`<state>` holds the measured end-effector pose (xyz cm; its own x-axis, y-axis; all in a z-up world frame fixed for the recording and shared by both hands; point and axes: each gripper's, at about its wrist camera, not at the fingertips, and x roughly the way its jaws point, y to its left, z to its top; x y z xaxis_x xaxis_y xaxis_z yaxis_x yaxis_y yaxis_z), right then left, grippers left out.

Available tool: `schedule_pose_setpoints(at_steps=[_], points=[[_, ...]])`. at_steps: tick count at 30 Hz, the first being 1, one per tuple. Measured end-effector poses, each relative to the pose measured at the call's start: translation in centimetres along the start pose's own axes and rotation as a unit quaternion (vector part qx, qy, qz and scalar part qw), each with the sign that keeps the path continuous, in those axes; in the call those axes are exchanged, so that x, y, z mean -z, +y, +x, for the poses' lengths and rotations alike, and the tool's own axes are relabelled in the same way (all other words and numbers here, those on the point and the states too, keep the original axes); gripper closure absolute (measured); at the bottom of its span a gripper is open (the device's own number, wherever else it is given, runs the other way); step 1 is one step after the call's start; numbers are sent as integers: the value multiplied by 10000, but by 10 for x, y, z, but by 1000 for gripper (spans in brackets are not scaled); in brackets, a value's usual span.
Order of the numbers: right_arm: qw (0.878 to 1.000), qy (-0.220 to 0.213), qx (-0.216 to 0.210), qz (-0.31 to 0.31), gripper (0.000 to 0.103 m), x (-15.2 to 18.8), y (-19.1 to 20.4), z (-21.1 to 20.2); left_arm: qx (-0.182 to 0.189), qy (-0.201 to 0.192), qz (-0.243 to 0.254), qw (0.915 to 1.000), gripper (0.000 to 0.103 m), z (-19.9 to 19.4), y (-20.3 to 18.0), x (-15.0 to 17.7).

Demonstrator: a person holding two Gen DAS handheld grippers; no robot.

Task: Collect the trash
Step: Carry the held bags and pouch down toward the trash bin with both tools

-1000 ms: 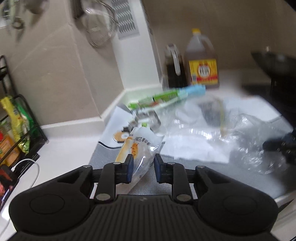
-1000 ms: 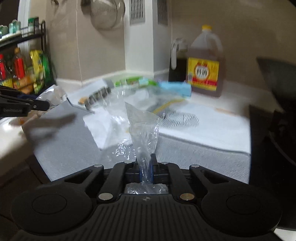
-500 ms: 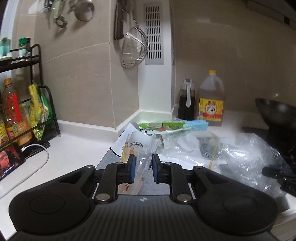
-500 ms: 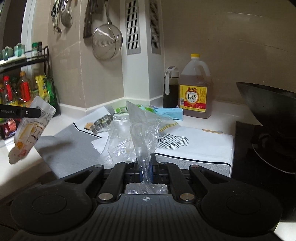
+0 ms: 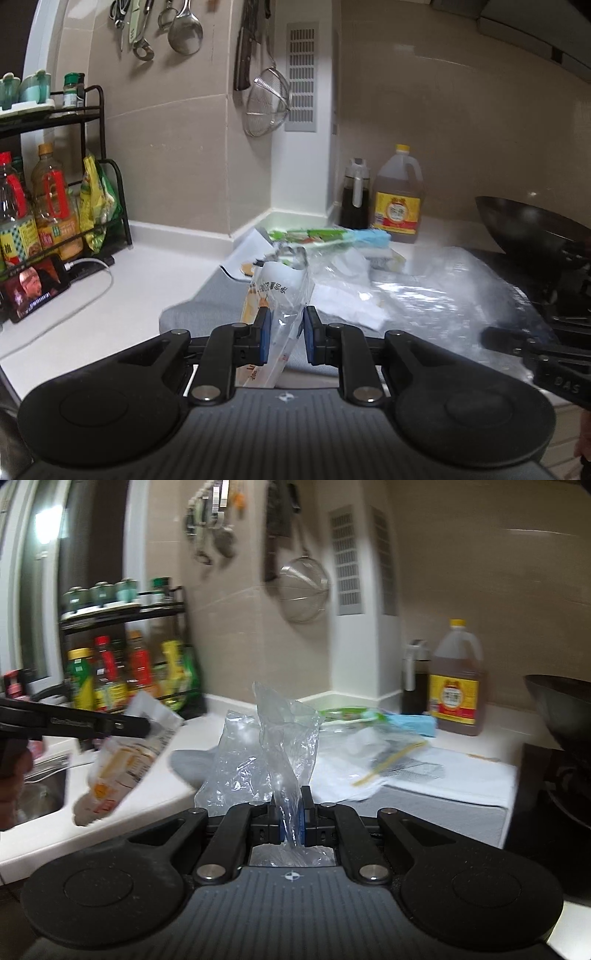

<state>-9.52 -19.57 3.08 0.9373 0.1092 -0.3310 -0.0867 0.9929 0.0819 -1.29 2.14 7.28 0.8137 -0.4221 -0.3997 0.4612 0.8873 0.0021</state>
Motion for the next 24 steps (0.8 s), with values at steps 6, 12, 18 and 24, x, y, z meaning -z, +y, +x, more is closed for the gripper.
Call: schedule_pose_setpoints(at_steps=[6,12,18,24], points=[[9989,218,-412,-88,95,13,27,-11,-95,174,29,9998,82,-30,-4,27],[9968,555,-550,-145,95,36,38,-12,-227,466,-147,9985,82,-41,-5,57],[9929,1031,-592,-100,95,65,40,-2,-466,1015,-201,9935,82,-28,-11,83],[9899,1305,-535,-107,95,84,41,7,-463,1438,-227,9883,82,-14,-12,107]])
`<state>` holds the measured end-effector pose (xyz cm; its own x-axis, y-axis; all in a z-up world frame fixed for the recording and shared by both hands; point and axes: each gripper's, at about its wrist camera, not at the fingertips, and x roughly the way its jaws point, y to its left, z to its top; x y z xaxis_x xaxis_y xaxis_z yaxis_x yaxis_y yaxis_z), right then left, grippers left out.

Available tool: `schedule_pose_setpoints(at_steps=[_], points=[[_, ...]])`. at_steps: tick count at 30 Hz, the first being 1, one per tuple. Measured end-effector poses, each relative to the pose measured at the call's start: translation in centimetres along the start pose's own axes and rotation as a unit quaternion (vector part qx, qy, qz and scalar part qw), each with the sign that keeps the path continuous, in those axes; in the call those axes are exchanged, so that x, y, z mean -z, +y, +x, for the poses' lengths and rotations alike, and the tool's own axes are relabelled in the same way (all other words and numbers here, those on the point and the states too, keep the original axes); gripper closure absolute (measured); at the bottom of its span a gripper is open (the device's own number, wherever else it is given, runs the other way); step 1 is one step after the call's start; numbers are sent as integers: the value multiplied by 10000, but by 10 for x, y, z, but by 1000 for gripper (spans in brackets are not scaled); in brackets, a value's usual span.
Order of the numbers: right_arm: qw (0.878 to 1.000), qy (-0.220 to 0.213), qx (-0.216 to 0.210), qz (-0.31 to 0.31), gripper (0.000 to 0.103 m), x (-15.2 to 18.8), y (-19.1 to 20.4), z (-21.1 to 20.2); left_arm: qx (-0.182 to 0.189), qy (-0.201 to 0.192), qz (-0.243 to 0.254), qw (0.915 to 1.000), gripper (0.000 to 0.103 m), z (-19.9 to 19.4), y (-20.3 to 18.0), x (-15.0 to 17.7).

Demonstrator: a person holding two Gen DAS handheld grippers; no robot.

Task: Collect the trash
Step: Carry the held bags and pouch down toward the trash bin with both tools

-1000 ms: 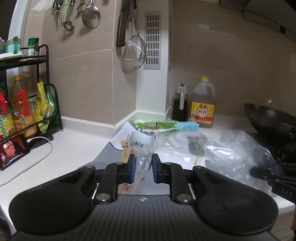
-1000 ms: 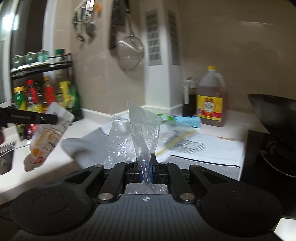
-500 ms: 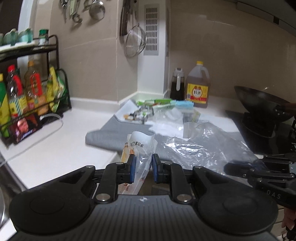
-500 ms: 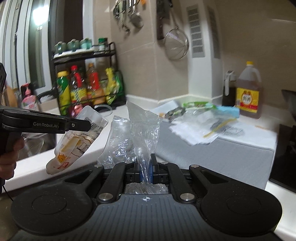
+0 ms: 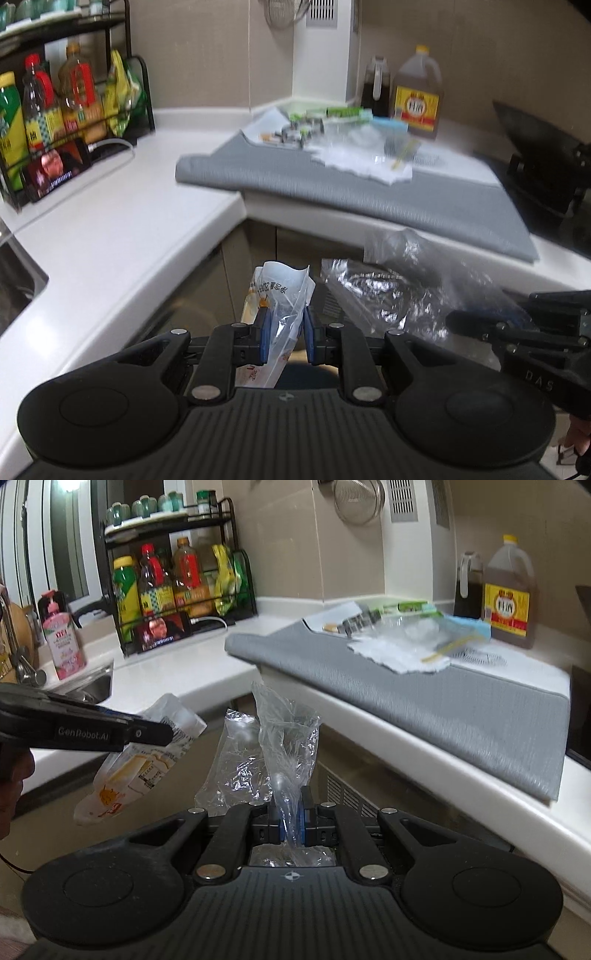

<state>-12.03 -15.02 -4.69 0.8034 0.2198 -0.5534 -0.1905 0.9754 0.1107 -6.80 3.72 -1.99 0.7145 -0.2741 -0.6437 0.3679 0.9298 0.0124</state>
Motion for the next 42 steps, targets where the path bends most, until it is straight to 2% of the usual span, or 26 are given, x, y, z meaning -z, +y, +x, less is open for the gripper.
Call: schedule_pose_setpoints(at_steps=[25,29,34,42], points=[[9949,1012,19,-46,95,26,1,73,-101,917,-254,9954,82,68,21,39],[9913,1307,76,139,95,32,-7,100,-149,1142,-416,9925,82,90,34,45],[9852,1651,211,412,95,40,-21,132,-37,1503,-568,9870,82,116,47,53],[9798,1961,284,283,95,53,-21,167,12,1846,-329,9823,82,151,35,64]])
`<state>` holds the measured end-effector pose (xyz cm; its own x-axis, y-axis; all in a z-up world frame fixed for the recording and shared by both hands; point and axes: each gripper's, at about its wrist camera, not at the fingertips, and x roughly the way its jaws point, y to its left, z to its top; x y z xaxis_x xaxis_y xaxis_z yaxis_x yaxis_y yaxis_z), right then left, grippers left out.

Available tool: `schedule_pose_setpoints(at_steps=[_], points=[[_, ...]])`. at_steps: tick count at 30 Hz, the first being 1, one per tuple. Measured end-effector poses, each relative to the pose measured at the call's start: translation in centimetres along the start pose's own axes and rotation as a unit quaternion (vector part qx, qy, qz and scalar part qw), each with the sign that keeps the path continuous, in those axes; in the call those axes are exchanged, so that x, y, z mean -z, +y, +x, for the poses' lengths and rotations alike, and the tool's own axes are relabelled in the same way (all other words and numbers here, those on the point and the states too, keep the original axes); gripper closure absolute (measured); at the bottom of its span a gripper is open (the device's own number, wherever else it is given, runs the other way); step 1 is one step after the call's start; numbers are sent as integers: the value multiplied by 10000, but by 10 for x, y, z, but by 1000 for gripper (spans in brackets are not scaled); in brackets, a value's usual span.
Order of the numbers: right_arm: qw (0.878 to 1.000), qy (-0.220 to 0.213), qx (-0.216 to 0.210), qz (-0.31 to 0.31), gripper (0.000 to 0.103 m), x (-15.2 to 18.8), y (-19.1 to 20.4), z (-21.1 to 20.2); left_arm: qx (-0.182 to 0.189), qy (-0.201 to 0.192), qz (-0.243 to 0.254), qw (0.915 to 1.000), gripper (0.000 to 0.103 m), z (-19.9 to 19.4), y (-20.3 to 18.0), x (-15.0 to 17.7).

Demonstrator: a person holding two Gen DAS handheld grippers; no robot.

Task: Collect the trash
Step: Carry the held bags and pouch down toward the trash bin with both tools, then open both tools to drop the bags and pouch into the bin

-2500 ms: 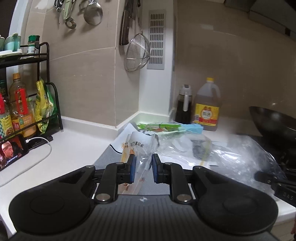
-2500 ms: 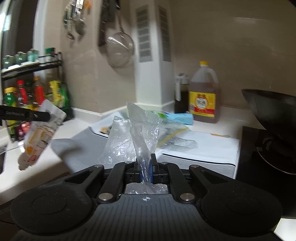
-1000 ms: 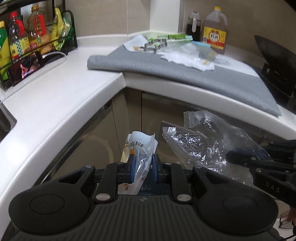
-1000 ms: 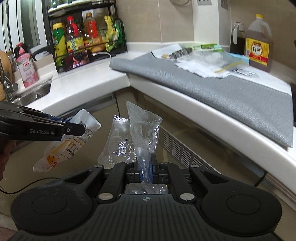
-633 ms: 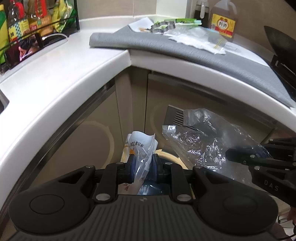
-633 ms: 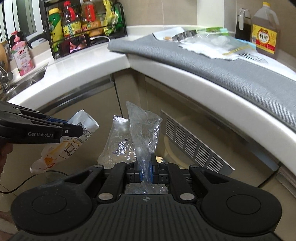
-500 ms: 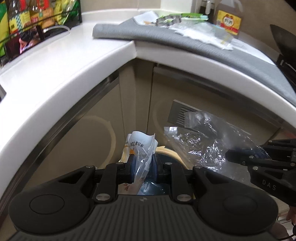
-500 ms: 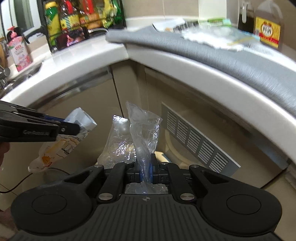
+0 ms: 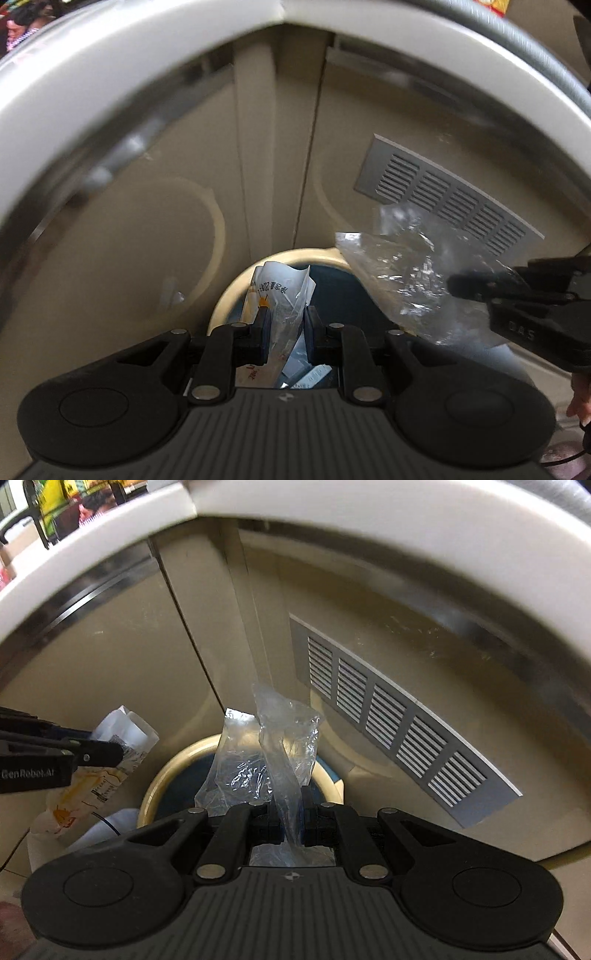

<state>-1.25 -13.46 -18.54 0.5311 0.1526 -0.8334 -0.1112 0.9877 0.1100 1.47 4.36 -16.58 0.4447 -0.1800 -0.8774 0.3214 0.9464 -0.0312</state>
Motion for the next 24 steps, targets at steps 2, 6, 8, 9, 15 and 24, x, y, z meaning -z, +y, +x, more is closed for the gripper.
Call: schedule_pose_setpoints(at_steps=[2,6,8,9,15,24], points=[[9999,102,7,-27,95,0,2,10,60,112,65,9999,82,10,-4,-1],[9995,312,-7,-54,95,0,5,30,69,308,208,9993,82,31,-10,-2],[9992,389,-2,-54,95,2,5,37,7,441,265,9987,82,42,-12,-2],[9991,425,0,-53,95,4,6,41,-13,498,293,9983,82,48,-14,-1],[9979,641,45,9,95,2,2,61,-88,800,339,9962,82,73,-16,0],[9967,797,77,161,94,1,1,77,-200,1045,376,9936,82,98,-26,-5]])
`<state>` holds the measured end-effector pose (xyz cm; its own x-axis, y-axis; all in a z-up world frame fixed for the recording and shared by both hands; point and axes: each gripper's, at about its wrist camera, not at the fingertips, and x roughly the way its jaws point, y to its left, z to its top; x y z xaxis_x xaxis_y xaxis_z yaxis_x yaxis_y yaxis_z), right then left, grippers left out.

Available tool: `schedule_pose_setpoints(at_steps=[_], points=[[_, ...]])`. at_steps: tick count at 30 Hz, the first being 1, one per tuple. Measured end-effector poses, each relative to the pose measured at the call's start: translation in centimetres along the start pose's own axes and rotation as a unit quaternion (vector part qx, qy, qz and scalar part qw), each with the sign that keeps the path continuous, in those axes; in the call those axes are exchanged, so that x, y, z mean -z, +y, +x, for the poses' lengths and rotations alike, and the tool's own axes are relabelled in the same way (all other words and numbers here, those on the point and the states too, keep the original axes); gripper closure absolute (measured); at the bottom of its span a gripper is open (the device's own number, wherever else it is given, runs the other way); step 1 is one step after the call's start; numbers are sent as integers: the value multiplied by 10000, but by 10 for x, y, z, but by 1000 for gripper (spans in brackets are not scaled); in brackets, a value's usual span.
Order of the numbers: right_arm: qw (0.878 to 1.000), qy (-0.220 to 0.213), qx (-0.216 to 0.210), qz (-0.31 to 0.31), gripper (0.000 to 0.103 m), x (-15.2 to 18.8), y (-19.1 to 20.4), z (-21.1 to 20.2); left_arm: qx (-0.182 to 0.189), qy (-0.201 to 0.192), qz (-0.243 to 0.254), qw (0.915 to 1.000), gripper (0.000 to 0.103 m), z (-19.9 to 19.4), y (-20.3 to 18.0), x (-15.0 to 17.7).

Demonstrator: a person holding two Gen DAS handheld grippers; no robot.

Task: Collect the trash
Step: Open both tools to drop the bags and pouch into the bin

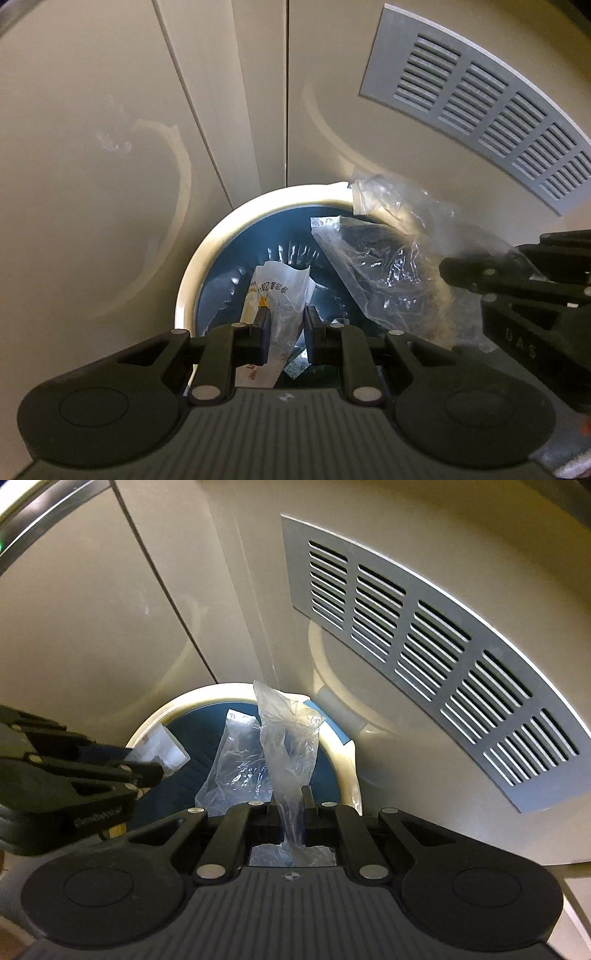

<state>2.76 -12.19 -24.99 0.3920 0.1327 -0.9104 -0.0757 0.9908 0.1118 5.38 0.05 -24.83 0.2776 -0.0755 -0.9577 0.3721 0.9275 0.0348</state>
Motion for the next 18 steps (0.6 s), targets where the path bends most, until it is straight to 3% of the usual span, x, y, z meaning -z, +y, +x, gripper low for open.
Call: schedule_pose_setpoints(at_steps=[8,11,12,13,14,15,18], points=[[9999,108,-6,63,94,-2,-1,7,-48,105,58,9999,82,3,-3,0],[9997,178,27,154,82,-4,-3,9,-70,123,90,9999,80,0,-2,0],[9996,195,47,207,67,-4,-5,11,-70,142,83,9998,70,0,-2,-1],[9994,197,71,258,51,-4,-6,11,-54,194,57,9998,40,0,-3,-2],[9994,176,81,286,45,-4,-7,11,-91,236,6,9997,29,0,-4,-3],[9993,134,155,298,46,-4,-8,10,-264,201,-49,9994,18,-1,-5,-3],[9992,110,137,354,38,-5,-14,6,-274,48,16,9996,10,-6,-2,-1]])
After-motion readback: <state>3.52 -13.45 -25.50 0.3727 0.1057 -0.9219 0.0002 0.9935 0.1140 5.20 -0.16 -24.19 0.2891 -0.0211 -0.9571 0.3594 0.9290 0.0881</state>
